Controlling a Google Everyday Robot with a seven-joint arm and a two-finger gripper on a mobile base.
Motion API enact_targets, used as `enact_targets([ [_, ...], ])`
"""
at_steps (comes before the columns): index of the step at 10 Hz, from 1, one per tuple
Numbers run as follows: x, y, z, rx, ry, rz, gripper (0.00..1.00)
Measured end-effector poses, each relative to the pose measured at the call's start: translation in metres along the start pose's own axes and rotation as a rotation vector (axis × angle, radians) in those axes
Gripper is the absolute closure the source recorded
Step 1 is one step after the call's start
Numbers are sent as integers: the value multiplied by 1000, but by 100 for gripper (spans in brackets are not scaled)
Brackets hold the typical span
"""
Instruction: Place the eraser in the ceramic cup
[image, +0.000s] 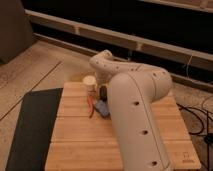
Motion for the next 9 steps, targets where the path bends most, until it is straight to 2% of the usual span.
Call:
enact_targets([
  [1, -5, 4, 7, -42, -7, 2, 35],
  [3, -7, 3, 18, -86, -9, 2, 35],
  [5, -6, -4, 30, -117, 1, 7, 35],
  [9, -2, -19, 48, -154, 33, 28, 37],
])
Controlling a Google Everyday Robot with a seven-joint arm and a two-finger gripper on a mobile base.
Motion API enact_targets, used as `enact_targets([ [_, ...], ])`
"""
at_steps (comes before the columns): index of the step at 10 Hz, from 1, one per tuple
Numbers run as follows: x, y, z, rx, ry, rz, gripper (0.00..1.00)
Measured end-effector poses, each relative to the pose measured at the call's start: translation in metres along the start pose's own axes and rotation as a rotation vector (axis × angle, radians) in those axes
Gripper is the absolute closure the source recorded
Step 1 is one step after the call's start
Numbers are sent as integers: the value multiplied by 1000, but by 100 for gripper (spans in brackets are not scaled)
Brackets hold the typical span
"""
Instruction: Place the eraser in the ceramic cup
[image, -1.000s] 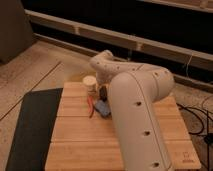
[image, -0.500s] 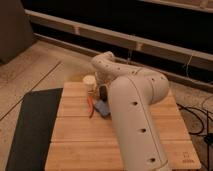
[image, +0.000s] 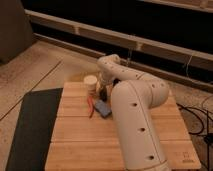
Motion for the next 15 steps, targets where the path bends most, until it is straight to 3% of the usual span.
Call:
enact_targets([
  [1, -1, -3, 2, 2, -1, -1, 45],
  [5, -14, -10, -5, 14, -58, -18, 91],
  [6, -16, -10, -8, 19, -70, -19, 98],
  [7, -17, -12, -12, 31, -80, -14, 100],
  [9, -26, -24, -38, 93, -139, 18, 100],
  [11, -40, -32, -84, 160, -247, 30, 100],
  [13, -50, -23, -124, 205, -343, -16, 100],
  [15, -61, 4, -161, 248, -432, -125, 100],
])
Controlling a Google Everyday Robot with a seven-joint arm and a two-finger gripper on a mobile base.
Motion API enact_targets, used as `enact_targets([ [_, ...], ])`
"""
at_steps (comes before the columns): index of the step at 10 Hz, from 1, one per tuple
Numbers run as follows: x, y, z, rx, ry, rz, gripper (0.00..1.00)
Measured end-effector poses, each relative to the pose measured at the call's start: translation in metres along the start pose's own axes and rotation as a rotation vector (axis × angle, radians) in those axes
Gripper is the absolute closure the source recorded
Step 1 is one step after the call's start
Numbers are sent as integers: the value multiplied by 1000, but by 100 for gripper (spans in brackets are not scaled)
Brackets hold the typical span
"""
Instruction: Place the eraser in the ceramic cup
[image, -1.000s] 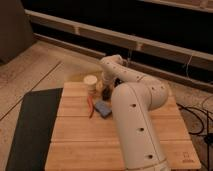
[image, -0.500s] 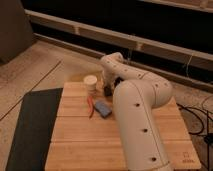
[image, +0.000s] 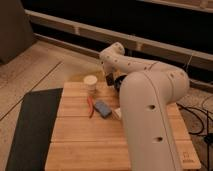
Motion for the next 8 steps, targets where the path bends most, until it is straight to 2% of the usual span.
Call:
enact_targets([
  [2, -18, 16, -23, 17, -62, -80, 100],
  [8, -21, 17, -24, 16, -68, -85, 100],
])
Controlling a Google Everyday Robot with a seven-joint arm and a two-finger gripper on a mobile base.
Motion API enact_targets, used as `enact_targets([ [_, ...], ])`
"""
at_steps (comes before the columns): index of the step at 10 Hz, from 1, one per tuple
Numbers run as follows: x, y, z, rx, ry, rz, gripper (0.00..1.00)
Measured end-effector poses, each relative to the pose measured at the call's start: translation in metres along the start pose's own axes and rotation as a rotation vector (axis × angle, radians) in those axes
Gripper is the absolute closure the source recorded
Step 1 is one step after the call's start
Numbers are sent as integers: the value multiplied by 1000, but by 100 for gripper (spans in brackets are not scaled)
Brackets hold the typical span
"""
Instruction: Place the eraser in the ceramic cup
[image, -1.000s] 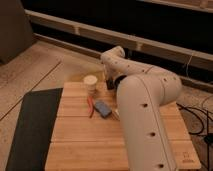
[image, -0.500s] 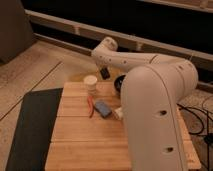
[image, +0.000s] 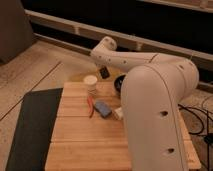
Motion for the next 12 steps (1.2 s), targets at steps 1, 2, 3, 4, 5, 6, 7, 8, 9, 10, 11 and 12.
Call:
enact_targets([
  [1, -12, 3, -4, -6, -34, -30, 100],
  [2, -23, 8, -8, -14, -71, -62, 100],
  [3, -35, 15, -14, -22, -113, -102, 100],
  [4, -45, 20, -18, -27, -151, -131, 100],
  [5, -48, 21, -19, -32, -172, -138, 100],
  [6, -52, 24, -20, -39, -200, -147, 100],
  [7, -55, 28, -21, -52, -226, -151, 100],
  [8, -62, 37, -24, -92, -290, -147, 100],
  [9, -65, 42, -25, -123, -325, -132, 100],
  [10, -70, 52, -29, -182, -386, -105, 100],
  [11, -69, 59, -29, -234, -434, -82, 100],
  [12, -64, 67, -27, -277, -465, -67, 100],
])
